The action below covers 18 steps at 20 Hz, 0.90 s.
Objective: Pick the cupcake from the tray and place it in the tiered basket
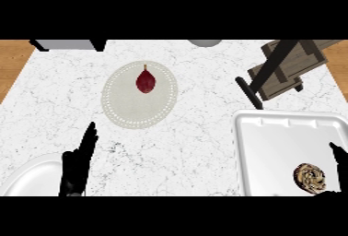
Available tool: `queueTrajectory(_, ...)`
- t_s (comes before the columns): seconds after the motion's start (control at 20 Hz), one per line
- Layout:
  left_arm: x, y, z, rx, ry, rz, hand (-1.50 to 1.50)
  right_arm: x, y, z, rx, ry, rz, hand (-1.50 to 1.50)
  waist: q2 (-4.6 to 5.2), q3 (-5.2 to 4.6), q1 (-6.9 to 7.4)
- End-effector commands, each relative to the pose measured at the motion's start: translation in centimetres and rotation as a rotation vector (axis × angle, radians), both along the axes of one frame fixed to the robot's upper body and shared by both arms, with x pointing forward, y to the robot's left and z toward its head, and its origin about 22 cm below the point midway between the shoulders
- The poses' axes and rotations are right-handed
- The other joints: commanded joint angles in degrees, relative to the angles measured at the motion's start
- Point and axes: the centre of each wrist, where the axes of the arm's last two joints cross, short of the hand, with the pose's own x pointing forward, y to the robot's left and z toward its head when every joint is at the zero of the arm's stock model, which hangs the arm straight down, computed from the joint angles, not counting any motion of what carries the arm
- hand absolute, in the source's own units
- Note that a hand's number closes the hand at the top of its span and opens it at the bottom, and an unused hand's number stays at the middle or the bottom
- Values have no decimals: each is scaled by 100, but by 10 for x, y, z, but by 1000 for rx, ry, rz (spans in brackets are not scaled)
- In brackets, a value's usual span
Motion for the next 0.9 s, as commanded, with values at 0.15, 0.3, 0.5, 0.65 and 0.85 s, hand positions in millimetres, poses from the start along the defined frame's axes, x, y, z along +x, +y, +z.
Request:
queueTrajectory(0.15, -11, 6, -5, 6, -11, 4, 0, 17, -6, 0, 14, 96, -2, -150, 0, 0, 11)
queueTrajectory(0.3, 7, -8, 6, 4, -3, 14, 0, 4, 11, -25, 28, 69, -15, -150, -3, 1, -9)
queueTrajectory(0.5, -8, 15, 3, -4, -2, -12, 0, 8, 1, -18, 11, 110, -24, -150, -4, 0, -4)
queueTrajectory(0.65, 9, 8, 9, 9, -10, -3, 0, 25, -11, -32, 48, 154, -21, -150, 2, 1, 3)
queueTrajectory(0.85, -2, 0, -8, 3, -1, 12, 0, -4, -22, -28, 70, 149, -44, -150, -3, -1, -24)
